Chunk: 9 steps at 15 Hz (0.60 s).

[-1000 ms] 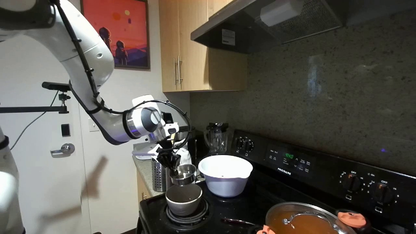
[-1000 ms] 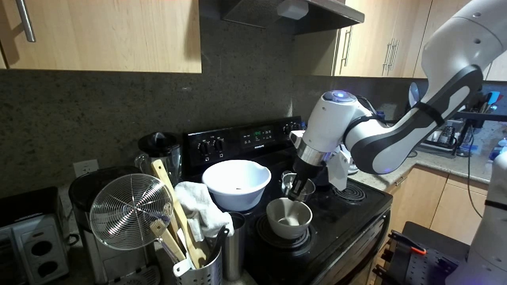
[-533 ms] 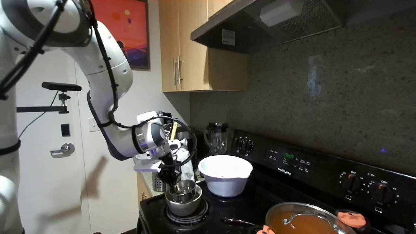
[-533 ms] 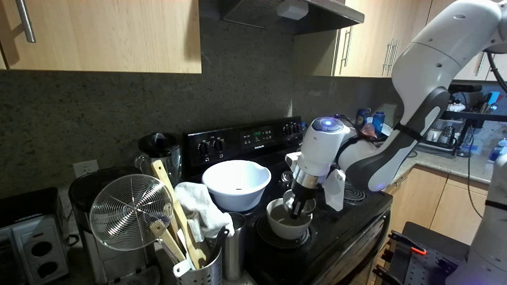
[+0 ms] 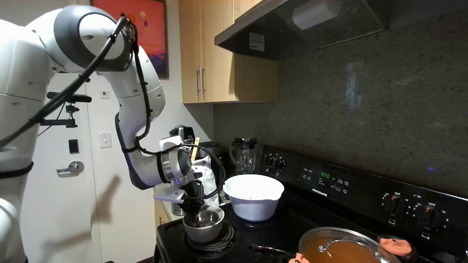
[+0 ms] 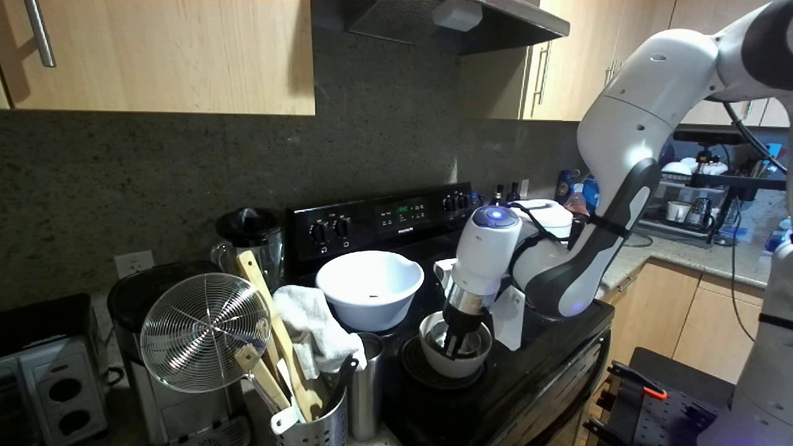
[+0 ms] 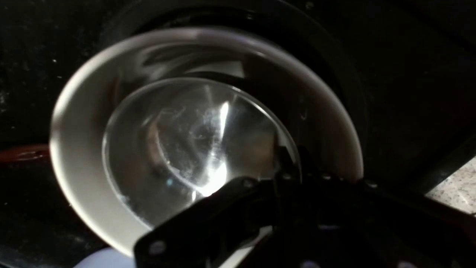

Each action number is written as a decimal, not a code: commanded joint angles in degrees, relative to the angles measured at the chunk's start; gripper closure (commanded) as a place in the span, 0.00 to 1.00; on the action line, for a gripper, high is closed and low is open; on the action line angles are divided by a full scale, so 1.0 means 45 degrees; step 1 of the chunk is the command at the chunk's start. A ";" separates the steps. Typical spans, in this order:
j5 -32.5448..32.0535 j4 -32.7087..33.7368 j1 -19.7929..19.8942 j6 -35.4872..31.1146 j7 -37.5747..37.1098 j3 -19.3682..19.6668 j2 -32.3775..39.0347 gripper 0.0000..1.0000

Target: Use the towel to wipe the grey bowl, place the towel on the left side of the countertop, place the silver bowl inside the grey bowl then put the grey bowl inside the white basin

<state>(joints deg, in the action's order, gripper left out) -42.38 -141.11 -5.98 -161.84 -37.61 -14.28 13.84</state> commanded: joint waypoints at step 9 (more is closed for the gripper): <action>-0.0674 0.0839 -0.0297 -0.0031 -0.1352 0.0783 0.0424 0.16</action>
<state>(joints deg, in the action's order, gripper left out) -44.04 -138.66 -6.54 -161.90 -40.95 -11.79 15.22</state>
